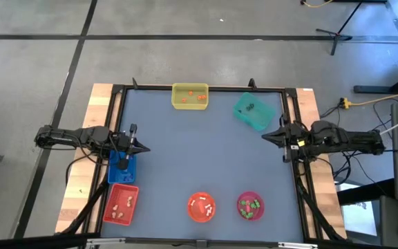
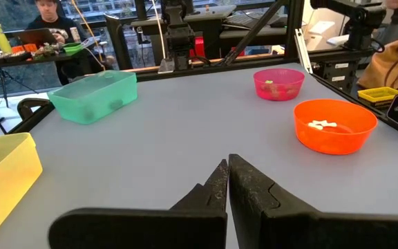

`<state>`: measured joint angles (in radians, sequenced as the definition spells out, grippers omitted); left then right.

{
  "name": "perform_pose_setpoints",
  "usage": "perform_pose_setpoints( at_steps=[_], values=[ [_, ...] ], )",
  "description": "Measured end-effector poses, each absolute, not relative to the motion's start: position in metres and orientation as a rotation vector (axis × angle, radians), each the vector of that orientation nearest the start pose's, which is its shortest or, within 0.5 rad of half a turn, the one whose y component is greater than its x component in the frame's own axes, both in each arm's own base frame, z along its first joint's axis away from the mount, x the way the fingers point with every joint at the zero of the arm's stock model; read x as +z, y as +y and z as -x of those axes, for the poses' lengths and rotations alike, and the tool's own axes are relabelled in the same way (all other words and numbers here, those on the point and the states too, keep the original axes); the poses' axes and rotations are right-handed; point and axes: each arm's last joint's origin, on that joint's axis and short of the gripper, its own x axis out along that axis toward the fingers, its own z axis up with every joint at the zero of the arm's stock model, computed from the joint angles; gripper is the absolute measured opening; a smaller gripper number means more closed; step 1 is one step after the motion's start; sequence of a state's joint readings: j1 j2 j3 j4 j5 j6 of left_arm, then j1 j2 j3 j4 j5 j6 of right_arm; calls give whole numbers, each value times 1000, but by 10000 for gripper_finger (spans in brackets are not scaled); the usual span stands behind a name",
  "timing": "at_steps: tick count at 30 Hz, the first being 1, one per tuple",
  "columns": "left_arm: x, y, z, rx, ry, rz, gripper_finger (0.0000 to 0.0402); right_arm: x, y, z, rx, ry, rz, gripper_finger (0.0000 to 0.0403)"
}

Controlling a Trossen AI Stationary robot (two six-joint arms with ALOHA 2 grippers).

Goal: Sort Halloween decoration
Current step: Return to Home Position

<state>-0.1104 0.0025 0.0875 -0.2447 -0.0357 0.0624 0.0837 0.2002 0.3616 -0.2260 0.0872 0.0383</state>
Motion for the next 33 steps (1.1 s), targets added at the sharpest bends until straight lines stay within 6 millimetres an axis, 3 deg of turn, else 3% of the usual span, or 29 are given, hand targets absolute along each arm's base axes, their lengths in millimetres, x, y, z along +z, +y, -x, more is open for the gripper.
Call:
perform_pose_setpoints(
  at_steps=[10,15,28,33],
  values=[
    [169,-9,-90,-80,157,-74,0,223,4,-75,-2,-15,-46,3],
    [170,-9,-90,-78,155,-74,0,220,4,-78,-11,-10,-35,3],
    [170,-9,-90,-75,154,-74,0,169,6,-97,-3,-44,-15,3],
    [170,-9,-90,-75,154,-74,0,169,6,-97,-2,-39,8,3]
  ],
)
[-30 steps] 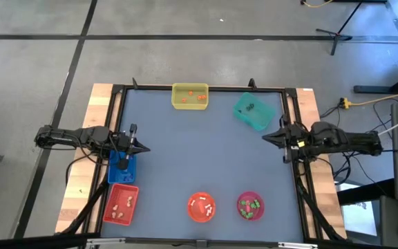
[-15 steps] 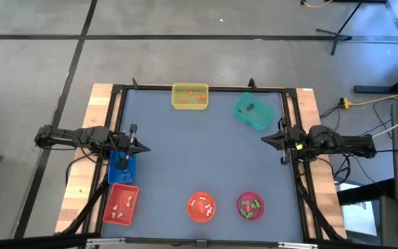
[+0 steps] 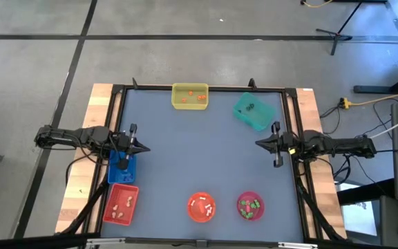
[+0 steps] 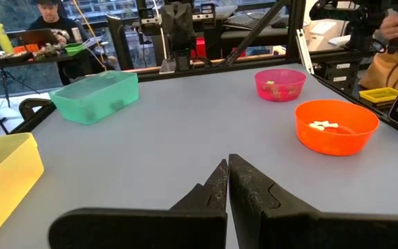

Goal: Sort Halloween decoration
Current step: Return to Home Position

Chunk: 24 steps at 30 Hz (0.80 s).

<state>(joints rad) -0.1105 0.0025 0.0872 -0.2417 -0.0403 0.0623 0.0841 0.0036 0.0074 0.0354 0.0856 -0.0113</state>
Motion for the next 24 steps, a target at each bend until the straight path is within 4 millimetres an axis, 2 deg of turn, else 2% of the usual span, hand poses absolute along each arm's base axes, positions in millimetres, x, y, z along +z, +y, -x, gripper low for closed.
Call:
perform_pose_setpoints(
  at_steps=[8,24],
  values=[
    [170,-9,-90,-75,154,-74,0,169,6,-97,-4,-35,125,3],
    [170,-9,-90,-75,154,-74,0,169,6,-97,7,-32,108,3]
  ],
)
